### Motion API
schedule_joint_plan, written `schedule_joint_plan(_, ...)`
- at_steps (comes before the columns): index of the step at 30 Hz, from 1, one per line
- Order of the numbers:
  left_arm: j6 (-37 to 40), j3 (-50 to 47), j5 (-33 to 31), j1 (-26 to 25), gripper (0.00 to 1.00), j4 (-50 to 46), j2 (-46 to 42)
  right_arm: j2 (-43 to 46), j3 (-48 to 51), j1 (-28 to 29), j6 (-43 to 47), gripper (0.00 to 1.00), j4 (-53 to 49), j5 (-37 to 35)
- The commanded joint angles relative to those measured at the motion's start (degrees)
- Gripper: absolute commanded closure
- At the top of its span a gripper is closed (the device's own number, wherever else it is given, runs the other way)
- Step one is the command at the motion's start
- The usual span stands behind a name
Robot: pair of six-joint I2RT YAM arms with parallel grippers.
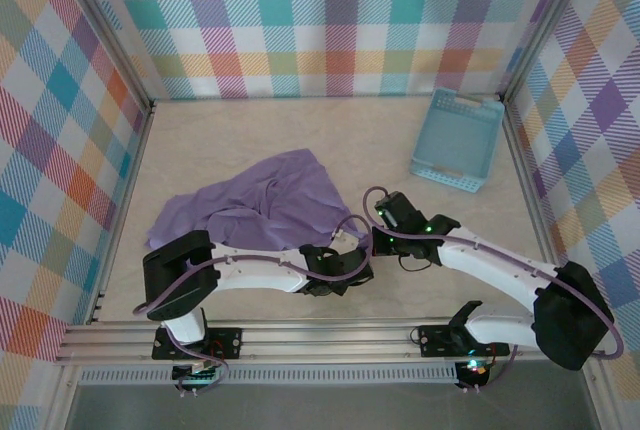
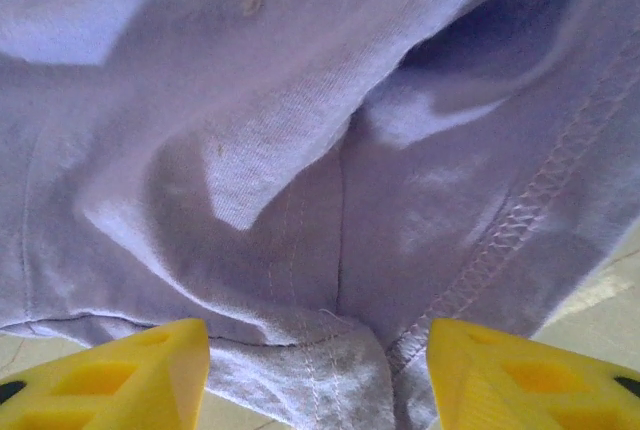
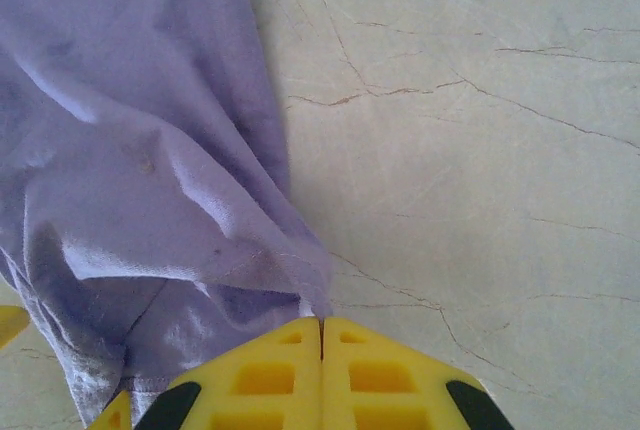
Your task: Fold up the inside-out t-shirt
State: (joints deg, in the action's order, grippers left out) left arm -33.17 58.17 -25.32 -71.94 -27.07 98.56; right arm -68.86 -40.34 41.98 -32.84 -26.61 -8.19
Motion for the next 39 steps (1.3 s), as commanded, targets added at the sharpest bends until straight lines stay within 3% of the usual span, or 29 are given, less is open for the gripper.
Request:
schedule_joint_plan(1,-1.3,-1.1,0.5,0.7,0.43,-0.6,1.3,0.8,1.0,-0.1,-1.3,1.00,0.2,-0.7)
schedule_joint_plan(11,-2.1,-1.3,-1.2,0.8,0.67,-1.2,1.9,0.0,1.2,-0.1,-1.1,1.00,0.2,-1.1)
schedule_joint_plan(22,-7.9,-4.8,-13.7,-4.9,0.79,-5.0,-6.2,-3.1,0.9,-0.1,-1.7,1.00,-1.2,-3.0)
schedule_joint_plan(26,-9.1,-9.0,-14.8,-7.3,0.82,-1.8,-10.4,-2.8,1.5,-0.1,-1.8,1.00,-1.6,-2.7)
schedule_joint_plan(33,-9.0,-15.5,-11.4,-9.7,0.82,4.5,-13.7,-2.5,4.5,-0.1,-4.1,0.96,-1.6,-0.6)
schedule_joint_plan(39,-6.2,-18.7,-3.8,-9.9,0.75,10.7,-12.9,-1.7,8.0,-0.1,-5.9,0.87,1.9,5.0)
